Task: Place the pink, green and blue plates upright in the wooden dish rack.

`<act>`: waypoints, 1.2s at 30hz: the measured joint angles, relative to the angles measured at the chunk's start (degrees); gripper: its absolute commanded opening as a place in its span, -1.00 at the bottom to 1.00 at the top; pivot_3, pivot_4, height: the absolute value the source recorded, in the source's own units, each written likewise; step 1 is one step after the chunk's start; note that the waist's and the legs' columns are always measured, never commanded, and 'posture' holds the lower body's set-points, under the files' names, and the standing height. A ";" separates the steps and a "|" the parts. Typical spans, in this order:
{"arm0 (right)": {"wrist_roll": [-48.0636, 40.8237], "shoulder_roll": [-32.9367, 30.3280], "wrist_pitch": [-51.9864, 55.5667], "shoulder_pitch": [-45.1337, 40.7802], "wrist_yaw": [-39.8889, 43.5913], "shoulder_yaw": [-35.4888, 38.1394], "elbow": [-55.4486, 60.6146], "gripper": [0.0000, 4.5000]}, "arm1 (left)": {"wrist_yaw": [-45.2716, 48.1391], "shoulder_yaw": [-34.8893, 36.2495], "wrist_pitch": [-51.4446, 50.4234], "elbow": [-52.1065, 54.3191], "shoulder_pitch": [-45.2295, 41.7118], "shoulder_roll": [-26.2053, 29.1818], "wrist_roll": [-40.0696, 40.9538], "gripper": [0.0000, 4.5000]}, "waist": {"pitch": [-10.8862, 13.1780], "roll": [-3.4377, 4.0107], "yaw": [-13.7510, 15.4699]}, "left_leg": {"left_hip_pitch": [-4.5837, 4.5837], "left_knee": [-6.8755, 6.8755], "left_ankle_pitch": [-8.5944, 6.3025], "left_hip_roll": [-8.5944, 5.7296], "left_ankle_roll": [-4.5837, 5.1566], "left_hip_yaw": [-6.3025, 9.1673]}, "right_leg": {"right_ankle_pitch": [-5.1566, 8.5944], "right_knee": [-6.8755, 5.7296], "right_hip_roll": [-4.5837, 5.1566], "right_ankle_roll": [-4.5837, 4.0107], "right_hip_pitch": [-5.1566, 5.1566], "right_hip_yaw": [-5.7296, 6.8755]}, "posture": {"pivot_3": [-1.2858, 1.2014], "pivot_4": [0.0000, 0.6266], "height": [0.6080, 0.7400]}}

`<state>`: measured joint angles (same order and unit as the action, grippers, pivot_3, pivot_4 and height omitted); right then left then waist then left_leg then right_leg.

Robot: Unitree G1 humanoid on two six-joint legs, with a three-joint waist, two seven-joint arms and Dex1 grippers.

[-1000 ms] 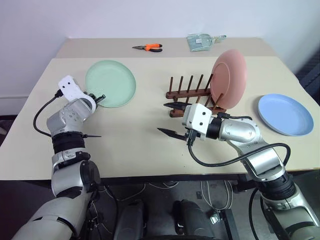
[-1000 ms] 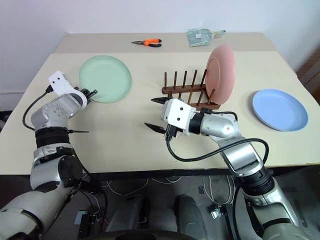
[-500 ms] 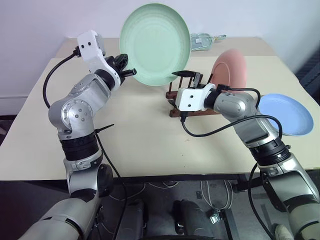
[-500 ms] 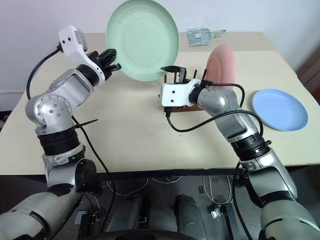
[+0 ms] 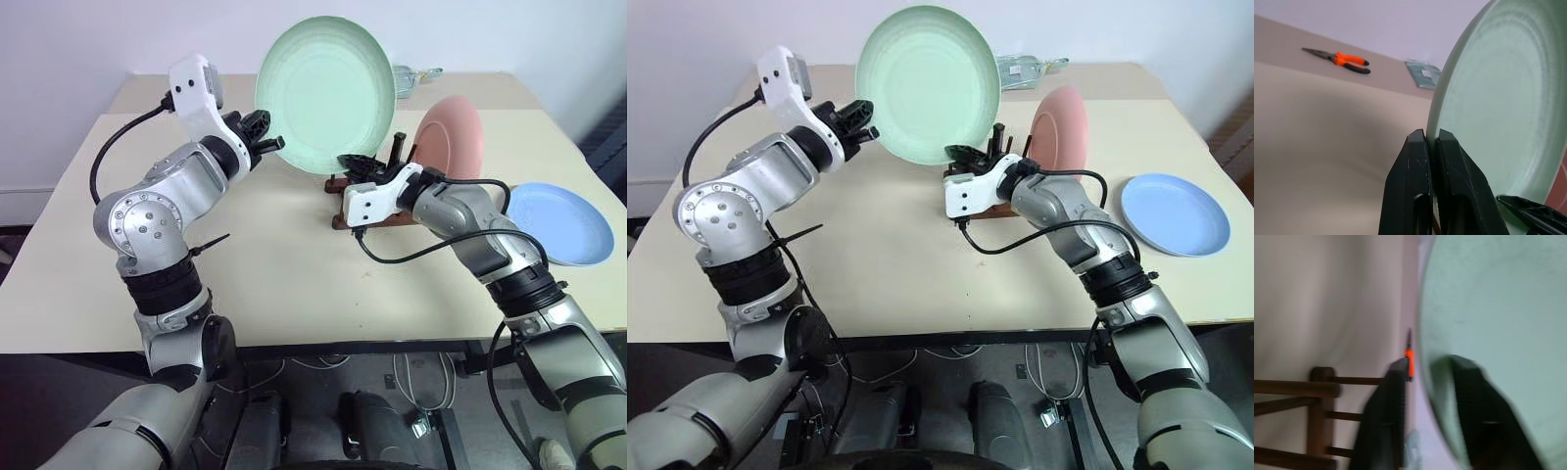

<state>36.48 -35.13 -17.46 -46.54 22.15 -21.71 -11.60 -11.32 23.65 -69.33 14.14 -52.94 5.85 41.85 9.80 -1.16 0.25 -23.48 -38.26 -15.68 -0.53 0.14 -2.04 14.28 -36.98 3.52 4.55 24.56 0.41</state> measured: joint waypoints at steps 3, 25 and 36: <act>1.20 -0.02 -0.36 0.00 -1.66 0.14 -0.01 -1.00 | -0.04 3.93 1.83 -0.01 -0.12 -3.67 3.95 -0.56 | 0.00 0.00 0.11 | 0.00 -0.02 0.00 0.00 -0.01 0.00 | 0.00 0.01 0.02 0.00 -0.01 0.00 | 0.03 -0.52 1.00; -73.83 -2.70 58.11 2.74 21.00 34.39 16.86 -1.00 | 48.26 -31.60 41.33 1.96 38.79 32.64 -20.21 0.25 | 0.02 0.09 -1.17 | 0.07 0.27 -0.29 0.13 0.43 -0.05 | 0.06 0.29 0.24 -0.37 -0.01 -0.06 | 0.03 -0.52 1.00; -79.48 -2.23 65.63 3.76 20.55 34.94 14.34 -1.00 | 51.83 -32.05 41.18 7.07 39.13 27.68 -18.65 0.25 | -0.01 0.29 -1.00 | 0.00 0.24 -0.29 0.12 0.51 -0.06 | -0.06 0.33 0.23 -0.17 0.00 -0.05 | 0.03 -0.52 1.00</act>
<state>-43.00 -37.35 48.18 -42.79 42.70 13.24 2.74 40.51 -8.40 -28.15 21.21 -13.81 33.53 23.21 9.79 -0.87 -0.75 -23.47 -38.02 -15.97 -0.41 0.66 -2.10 14.22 -36.65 3.74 4.38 24.57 0.37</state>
